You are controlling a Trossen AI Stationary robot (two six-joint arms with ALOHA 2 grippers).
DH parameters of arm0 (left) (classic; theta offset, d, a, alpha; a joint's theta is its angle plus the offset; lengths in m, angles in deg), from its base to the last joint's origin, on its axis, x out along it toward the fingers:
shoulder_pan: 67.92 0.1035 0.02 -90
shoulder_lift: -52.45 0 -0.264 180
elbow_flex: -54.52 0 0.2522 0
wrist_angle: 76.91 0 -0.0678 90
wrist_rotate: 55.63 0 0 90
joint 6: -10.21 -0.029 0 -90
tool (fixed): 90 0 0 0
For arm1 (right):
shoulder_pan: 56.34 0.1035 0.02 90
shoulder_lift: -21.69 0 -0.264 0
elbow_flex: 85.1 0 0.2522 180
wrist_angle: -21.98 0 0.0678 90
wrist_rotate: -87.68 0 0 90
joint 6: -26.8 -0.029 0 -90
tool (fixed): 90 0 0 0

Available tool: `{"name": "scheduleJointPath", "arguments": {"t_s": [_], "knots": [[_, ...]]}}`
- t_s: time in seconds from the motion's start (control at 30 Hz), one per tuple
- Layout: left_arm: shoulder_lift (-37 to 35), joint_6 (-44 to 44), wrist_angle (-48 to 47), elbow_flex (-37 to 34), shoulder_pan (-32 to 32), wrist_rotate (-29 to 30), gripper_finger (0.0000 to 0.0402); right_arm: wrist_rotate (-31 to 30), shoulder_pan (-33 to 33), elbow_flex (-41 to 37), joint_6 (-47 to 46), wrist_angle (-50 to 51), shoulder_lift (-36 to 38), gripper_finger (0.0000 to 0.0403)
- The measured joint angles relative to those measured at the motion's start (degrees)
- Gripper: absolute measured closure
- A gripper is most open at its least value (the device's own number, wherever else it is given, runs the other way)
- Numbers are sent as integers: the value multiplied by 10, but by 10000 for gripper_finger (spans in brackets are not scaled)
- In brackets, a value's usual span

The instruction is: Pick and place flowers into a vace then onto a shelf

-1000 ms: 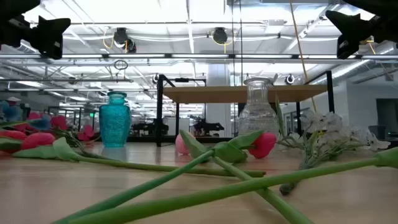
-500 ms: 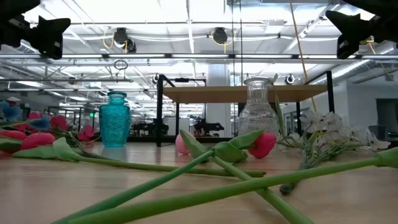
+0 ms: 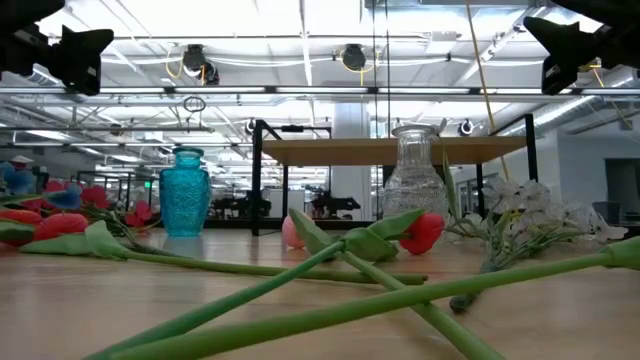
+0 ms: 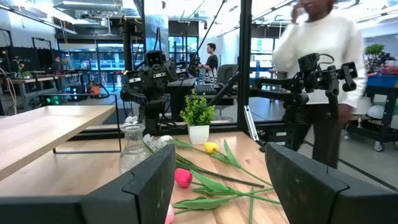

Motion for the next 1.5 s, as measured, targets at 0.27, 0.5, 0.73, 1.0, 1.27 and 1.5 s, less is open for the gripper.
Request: {"name": "scheduleJointPath", "arguments": {"t_s": [0.27,0.5,0.73,1.0,1.27,1.5], "knots": [[0,0,0,0,0,0,146,0,0,0,0,0,0,243],[0,0,0,0,0,0,146,0,0,0,0,0,0,243],[0,0,0,0,0,0,146,0,0,0,0,0,0,243],[0,0,0,0,0,0,146,0,0,0,1,0,0,243],[0,0,0,0,0,0,146,1,0,0,-60,0,0,243],[0,1,28,0,0,54,146,-35,-1,0,-107,-8,0,243]]}}
